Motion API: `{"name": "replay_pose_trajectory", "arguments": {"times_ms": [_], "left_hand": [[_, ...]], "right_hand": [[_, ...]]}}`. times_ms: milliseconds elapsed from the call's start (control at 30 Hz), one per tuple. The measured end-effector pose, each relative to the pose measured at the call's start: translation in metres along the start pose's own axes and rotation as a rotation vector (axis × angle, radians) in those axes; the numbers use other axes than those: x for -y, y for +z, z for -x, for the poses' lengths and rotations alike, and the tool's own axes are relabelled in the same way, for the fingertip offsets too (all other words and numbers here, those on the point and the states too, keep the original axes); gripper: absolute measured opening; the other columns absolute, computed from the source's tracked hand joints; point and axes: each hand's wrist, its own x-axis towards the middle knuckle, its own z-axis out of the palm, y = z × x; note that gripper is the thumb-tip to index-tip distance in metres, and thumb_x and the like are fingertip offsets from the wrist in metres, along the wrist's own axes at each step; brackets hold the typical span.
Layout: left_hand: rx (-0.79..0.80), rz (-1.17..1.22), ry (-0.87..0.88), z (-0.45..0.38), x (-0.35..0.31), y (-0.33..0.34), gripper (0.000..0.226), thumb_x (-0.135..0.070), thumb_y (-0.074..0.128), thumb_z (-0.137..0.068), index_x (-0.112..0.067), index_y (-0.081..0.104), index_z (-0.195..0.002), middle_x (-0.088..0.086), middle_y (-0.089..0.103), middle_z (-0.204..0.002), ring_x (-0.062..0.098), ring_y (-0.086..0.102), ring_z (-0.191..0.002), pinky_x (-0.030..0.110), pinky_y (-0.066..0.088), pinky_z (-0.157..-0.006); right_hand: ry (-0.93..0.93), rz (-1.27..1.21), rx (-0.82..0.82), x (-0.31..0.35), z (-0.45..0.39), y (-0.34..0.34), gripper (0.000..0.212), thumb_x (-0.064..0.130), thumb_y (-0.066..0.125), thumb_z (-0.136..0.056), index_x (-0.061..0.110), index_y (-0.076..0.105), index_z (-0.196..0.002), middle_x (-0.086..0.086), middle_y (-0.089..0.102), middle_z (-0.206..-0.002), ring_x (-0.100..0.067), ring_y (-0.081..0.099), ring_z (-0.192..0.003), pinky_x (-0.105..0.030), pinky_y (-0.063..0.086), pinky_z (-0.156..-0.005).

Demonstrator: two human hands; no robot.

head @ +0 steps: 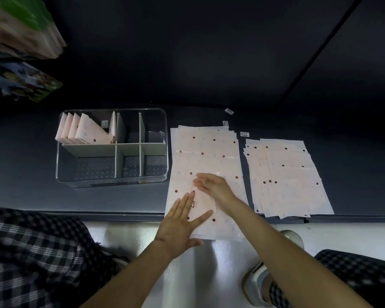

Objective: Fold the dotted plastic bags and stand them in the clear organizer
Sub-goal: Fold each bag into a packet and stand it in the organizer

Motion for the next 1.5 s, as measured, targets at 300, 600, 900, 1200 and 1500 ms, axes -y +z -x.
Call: {"name": "replay_pose_trajectory", "arguments": {"times_ms": [300,600,900,1200,1500], "left_hand": [[-0.063,0.17,-0.005,-0.001,0.005,-0.002,0.071,-0.077,0.032,-0.08,-0.057,0.001,-0.141,0.009,-0.029,-0.152,0.025,-0.028,-0.14,0.038,-0.023,-0.111],[-0.354,0.403,-0.176,-0.008,0.013,-0.016,0.028,-0.035,0.056,-0.091,-0.02,0.055,-0.115,-0.009,0.044,-0.142,0.011,0.039,-0.129,0.019,0.017,-0.105],[-0.284,0.089,-0.033,-0.011,0.019,-0.027,0.034,-0.039,0.089,-0.053,-0.023,0.071,-0.077,-0.007,0.071,-0.106,0.012,0.068,-0.082,0.02,0.053,-0.066],[-0.45,-0.066,0.144,-0.023,0.037,-0.077,0.032,-0.012,0.082,-0.054,-0.02,0.069,-0.082,-0.008,0.068,-0.079,0.012,0.065,-0.078,0.022,0.051,-0.067],[-0.587,-0.07,-0.022,-0.004,0.14,-0.186,0.018,-0.027,0.059,-0.09,-0.013,0.065,-0.099,0.008,0.061,-0.09,0.029,0.059,-0.081,0.036,0.047,-0.066]], "right_hand": [[-0.354,0.685,0.008,-0.019,0.014,-0.032,0.01,0.011,0.065,-0.086,0.01,0.071,-0.095,0.002,0.066,-0.097,-0.011,0.06,-0.092,-0.013,0.046,-0.085],[-0.587,1.069,-0.072,-0.054,0.041,-0.041,0.012,0.013,0.073,-0.079,0.004,0.073,-0.087,0.0,0.067,-0.114,-0.016,0.06,-0.104,-0.025,0.048,-0.09],[-0.727,1.439,-0.128,-0.049,0.048,-0.027,0.031,0.01,0.093,-0.042,0.013,0.072,-0.065,0.0,0.074,-0.084,-0.013,0.07,-0.072,-0.023,0.058,-0.067],[-0.655,1.444,-0.118,0.016,0.053,-0.016,0.022,0.025,0.066,-0.085,0.019,0.066,-0.106,0.003,0.071,-0.093,-0.015,0.067,-0.08,-0.022,0.046,-0.06],[-0.56,1.188,-0.171,0.119,0.037,0.03,0.04,0.028,0.044,-0.098,0.024,0.036,-0.059,0.007,0.039,-0.052,-0.015,0.041,-0.053,-0.026,0.025,-0.046]]}}
